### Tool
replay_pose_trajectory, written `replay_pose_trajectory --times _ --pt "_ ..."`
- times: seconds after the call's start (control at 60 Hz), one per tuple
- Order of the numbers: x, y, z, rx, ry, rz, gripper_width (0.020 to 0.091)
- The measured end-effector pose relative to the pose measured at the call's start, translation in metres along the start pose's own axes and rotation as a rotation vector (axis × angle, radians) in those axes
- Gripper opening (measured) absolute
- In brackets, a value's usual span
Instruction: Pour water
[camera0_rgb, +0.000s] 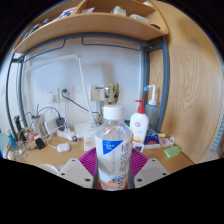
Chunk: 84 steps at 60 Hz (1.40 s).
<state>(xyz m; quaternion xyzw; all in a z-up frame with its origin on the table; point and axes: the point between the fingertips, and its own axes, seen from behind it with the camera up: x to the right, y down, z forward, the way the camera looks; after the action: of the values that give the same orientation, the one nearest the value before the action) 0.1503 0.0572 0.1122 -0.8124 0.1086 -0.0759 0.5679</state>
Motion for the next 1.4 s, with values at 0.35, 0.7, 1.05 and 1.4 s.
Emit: replay_pose_trajectory --times 0.35,0.7,1.05,1.4 --pt "0.001 0.045 -0.005 -0.079 0.005 -0.013 0.0627" --pt "0.002 0.106 -0.095 -0.264 -0.053 -0.062 0.067" --pt "-0.022 0.071 -0.184 -0.32 -0.217 -0.061 0.0666" --pt "-0.028 0.03 -0.212 -0.258 -0.234 -0.062 0.0667"
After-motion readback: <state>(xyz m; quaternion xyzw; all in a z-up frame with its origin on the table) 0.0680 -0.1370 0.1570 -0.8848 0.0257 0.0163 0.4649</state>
